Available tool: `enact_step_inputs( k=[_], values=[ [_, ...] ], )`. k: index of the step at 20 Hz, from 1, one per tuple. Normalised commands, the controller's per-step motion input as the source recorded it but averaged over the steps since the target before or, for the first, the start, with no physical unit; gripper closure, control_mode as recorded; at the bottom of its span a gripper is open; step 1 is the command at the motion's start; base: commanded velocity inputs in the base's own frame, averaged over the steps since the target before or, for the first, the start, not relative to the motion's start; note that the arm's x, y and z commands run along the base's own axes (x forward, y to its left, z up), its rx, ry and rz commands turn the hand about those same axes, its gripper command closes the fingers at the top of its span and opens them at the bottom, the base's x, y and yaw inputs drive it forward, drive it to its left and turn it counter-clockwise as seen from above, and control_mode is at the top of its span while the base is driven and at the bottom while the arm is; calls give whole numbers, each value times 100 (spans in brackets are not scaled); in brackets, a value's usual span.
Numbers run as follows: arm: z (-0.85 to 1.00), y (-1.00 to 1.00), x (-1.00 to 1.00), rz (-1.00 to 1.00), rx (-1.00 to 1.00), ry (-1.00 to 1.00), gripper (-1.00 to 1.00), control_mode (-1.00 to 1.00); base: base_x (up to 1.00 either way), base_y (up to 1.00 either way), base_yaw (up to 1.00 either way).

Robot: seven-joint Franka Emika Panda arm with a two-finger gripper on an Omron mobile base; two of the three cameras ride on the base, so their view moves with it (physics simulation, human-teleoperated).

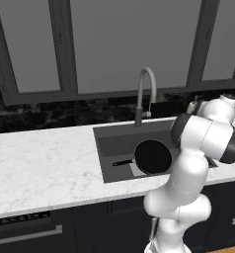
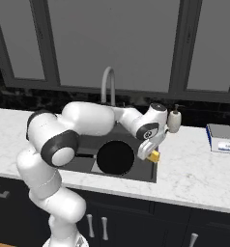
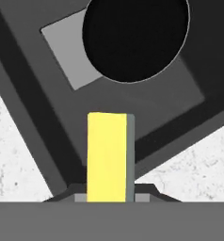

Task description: Pick the pan and sponge and place them into the sink. Then turn on the water.

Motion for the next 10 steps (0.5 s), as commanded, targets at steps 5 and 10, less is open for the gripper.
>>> enact_step_inputs(
  k=[5, 10],
  values=[
    [2, 100, 5, 29, 2, -5, 100, -100, 0, 0, 0],
    [-3, 71, 45, 26, 6, -1, 100, -100, 0, 0, 0]
  ],
)
